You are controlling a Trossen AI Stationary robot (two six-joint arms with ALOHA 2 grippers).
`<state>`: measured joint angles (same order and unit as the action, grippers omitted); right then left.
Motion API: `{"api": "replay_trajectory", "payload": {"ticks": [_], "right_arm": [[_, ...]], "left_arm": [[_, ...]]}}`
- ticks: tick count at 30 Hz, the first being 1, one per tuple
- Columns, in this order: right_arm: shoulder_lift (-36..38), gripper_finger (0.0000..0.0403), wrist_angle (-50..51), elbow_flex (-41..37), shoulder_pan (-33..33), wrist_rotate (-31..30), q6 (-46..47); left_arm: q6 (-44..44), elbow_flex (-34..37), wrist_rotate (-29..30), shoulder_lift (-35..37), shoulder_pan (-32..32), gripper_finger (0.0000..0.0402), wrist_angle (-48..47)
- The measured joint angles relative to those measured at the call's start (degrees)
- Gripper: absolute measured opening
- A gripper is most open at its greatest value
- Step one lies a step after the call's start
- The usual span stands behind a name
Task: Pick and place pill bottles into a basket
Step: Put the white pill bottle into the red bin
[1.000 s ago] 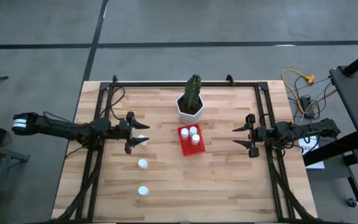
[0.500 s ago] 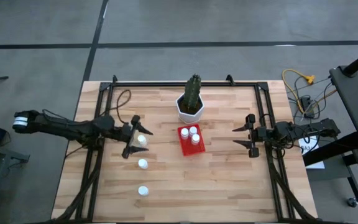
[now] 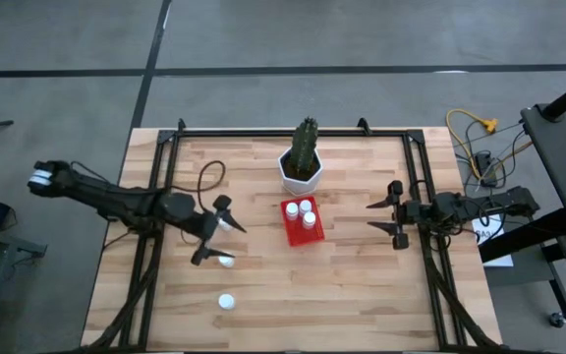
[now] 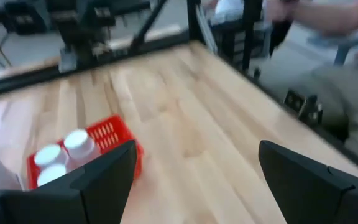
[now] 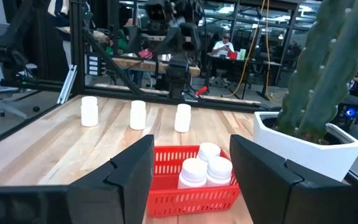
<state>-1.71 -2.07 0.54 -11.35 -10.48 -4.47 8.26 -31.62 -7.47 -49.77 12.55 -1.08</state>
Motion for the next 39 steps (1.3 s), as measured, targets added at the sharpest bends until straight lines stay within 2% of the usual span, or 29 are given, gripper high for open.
{"api": "replay_trajectory", "payload": {"ticks": [6, 19, 30, 39], "right_arm": [[-0.81, 0.0201, -0.02, 0.0, 0.0, -0.15, 0.05], [-0.66, 0.0201, -0.04, 0.0, 0.02, -0.17, 1.12], [-0.64, 0.0201, -0.06, 0.0, 0.0, -0.15, 1.51], [-0.64, 0.0201, -0.17, 0.0, 0.02, -0.15, 1.82]], "left_arm": [[0.75, -9.46, 8.8, -6.27, 6.66, 0.032, -13.91], [-3.68, -27.14, 18.33, -24.56, 20.16, 0.032, -31.09], [-13.78, -38.02, 18.54, -36.78, 25.75, 0.032, -41.69], [-17.79, -39.95, 17.09, -42.28, 28.1, 0.032, -42.49]]}}
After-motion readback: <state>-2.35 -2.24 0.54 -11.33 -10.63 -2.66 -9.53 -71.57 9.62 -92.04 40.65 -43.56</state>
